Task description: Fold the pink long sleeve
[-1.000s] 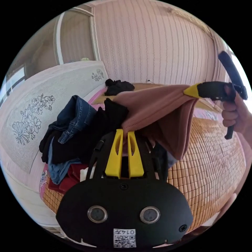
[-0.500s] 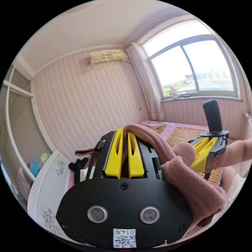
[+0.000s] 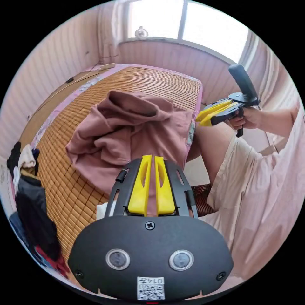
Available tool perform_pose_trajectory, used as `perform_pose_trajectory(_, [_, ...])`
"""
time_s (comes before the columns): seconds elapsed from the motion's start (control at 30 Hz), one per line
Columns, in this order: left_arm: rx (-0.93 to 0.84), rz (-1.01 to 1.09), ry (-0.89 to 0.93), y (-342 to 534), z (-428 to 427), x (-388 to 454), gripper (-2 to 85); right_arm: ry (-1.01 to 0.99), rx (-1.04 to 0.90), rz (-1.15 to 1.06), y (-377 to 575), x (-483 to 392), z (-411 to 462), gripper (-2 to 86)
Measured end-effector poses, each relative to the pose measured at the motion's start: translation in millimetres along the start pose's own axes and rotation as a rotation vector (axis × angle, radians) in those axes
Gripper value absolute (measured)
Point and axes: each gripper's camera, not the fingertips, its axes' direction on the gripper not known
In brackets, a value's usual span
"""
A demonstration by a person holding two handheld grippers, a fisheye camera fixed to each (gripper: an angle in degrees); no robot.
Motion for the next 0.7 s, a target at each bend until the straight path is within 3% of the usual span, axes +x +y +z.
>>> perform_pose_trajectory(0.17, [-0.029,-0.325,-0.129,40.3,4.2,-51.6,8.6,0.222,0.075,0.162,-38.6,61.3,-4.4,13.6])
perform_pose_trajectory(0.23, [-0.098,-0.507,0.074,56.1,34.1,-80.5,12.5,0.337,-0.132,0.237,-38.0,98.1,26.1,15.2])
perform_pose_trajectory(0.3, [-0.165,-0.545,0.178,60.3,60.0,-86.5,13.3,0.385,-0.312,0.28,-35.2,116.2,48.6,15.6])
perform_pose_trajectory(0.43, [-0.247,-0.445,0.047,51.0,87.2,-75.4,9.7,0.459,-0.454,0.168,-34.7,101.8,67.5,9.9])
perform_pose_trajectory(0.57, [-0.275,-0.356,0.081,46.6,93.4,-82.4,1.4,0.402,-0.483,0.053,-35.1,82.5,67.6,3.0])
perform_pose_trajectory(0.7, [-0.047,-0.49,0.29,54.2,52.3,-119.8,-0.5,0.073,-0.151,0.113,-49.2,81.7,0.7,1.7])
